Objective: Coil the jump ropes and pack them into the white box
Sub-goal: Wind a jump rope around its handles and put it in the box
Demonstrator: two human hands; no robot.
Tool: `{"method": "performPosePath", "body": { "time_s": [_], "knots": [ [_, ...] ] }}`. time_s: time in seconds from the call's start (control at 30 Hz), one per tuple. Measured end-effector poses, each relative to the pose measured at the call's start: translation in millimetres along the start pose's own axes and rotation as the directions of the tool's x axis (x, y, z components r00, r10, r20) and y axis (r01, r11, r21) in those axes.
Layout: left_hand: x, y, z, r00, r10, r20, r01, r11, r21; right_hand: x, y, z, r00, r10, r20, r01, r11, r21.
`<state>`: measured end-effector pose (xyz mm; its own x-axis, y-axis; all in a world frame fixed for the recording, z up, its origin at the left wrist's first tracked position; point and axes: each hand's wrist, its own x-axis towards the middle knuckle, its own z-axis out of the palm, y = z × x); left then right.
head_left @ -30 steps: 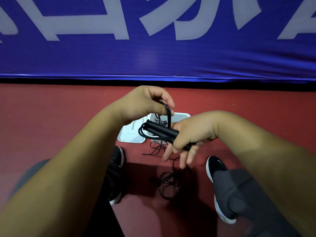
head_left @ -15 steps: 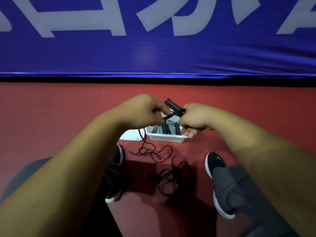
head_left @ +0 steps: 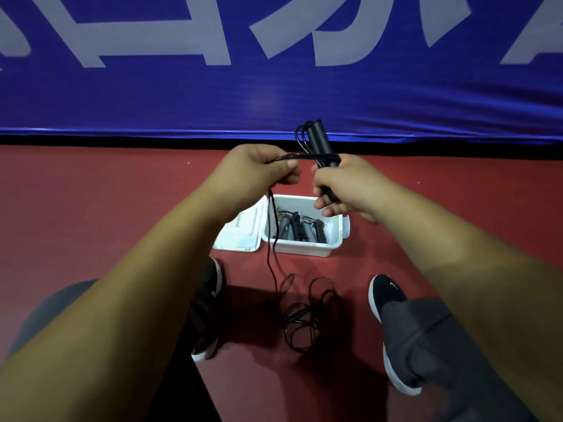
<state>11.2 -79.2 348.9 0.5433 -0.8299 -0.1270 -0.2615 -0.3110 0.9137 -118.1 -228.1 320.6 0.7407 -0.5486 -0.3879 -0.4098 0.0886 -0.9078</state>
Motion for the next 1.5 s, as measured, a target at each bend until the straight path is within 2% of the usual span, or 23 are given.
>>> {"method": "performPosePath", "body": {
  "time_s": [0.13, 0.27, 0.3, 0.37, 0.43, 0.47, 0.57, 0.63, 0.7, 0.73, 0.8, 0.87, 0.97, 1.03, 1.1, 1.17, 1.2, 1.33, 1.4, 1.5],
  "knots": [
    [-7, 9, -12, 0.984, 0.07, 0.163, -0.075, 0.997, 0.023, -2, -2, -7, 1.0, 0.01, 0.028, -0.01, 1.0, 0.005],
    [-10, 8, -16, 0.969, 0.063, 0.237, -0.039, 0.994, -0.107, -1, -4, -9, 1.0, -0.023, 0.013, 0.022, 0.999, 0.025],
    [-9, 7, -18, 0.966, 0.068, 0.249, -0.049, 0.996, -0.079, -1, -4, -10, 0.999, -0.034, 0.013, 0.033, 0.998, 0.046],
    [-7, 3, -21, 0.961, 0.066, 0.269, -0.105, 0.985, 0.134, -1, -5, -11, 0.999, -0.051, 0.004, 0.051, 0.997, 0.062],
    [-5, -3, -22, 0.96, 0.011, 0.28, -0.12, 0.919, 0.375, -2, -5, -8, 0.998, -0.06, -0.005, 0.06, 0.997, 0.039],
    [-5, -5, -22, 0.96, -0.018, 0.281, -0.113, 0.889, 0.444, -3, -4, -6, 0.998, -0.062, 0.002, 0.061, 0.998, 0.032],
    [-4, -9, -20, 0.969, -0.035, 0.244, -0.096, 0.86, 0.501, -4, -1, -1, 0.998, -0.059, 0.016, 0.059, 0.997, 0.046],
    [-4, -8, -20, 0.988, 0.027, 0.151, -0.099, 0.863, 0.495, -2, -3, -1, 0.998, -0.065, -0.005, 0.065, 0.995, 0.07],
    [-4, -4, -22, 0.996, 0.073, 0.047, -0.086, 0.909, 0.409, 0, -4, -3, 0.997, -0.059, -0.046, 0.064, 0.99, 0.126],
    [-4, -1, -23, 0.998, 0.053, 0.036, -0.062, 0.95, 0.305, 1, -5, -5, 0.997, -0.047, -0.066, 0.057, 0.985, 0.16],
    [-4, 2, -23, 0.995, 0.002, 0.097, -0.014, 0.992, 0.125, 3, -5, -7, 0.997, -0.022, -0.072, 0.037, 0.977, 0.209],
    [-3, -1, -22, 0.984, -0.039, 0.173, 0.017, 0.992, 0.125, 3, -5, -8, 0.999, -0.017, -0.044, 0.025, 0.981, 0.191],
    [-2, -14, -22, 0.952, -0.133, 0.275, 0.077, 0.975, 0.207, 0, -3, -3, 0.999, -0.051, 0.006, 0.05, 0.997, 0.055],
    [-2, -15, -21, 0.935, -0.161, 0.316, 0.118, 0.981, 0.151, -3, -2, 2, 0.997, -0.07, 0.026, 0.071, 0.997, -0.026],
    [-1, -10, -17, 0.947, -0.142, 0.29, 0.164, 0.985, -0.052, -5, 0, 7, 0.995, -0.092, 0.043, 0.096, 0.991, -0.094],
    [0, -5, -10, 0.96, -0.139, 0.242, 0.206, 0.938, -0.28, -7, 1, 11, 0.993, -0.092, 0.077, 0.103, 0.985, -0.14],
    [0, -4, -7, 0.965, -0.149, 0.216, 0.218, 0.914, -0.343, -8, 2, 13, 0.991, -0.082, 0.106, 0.098, 0.982, -0.159],
    [0, -8, 3, 0.961, -0.139, 0.24, 0.232, 0.879, -0.417, -15, 1, 18, 0.963, -0.064, 0.262, 0.117, 0.975, -0.191],
    [0, -6, 5, 0.959, -0.091, 0.267, 0.201, 0.885, -0.421, -15, 1, 17, 0.944, -0.054, 0.326, 0.105, 0.985, -0.14],
    [3, -3, 9, 0.971, -0.048, 0.233, 0.142, 0.902, -0.408, -14, 4, 11, 0.921, -0.022, 0.39, 0.05, 0.997, -0.063]
  ]
}}
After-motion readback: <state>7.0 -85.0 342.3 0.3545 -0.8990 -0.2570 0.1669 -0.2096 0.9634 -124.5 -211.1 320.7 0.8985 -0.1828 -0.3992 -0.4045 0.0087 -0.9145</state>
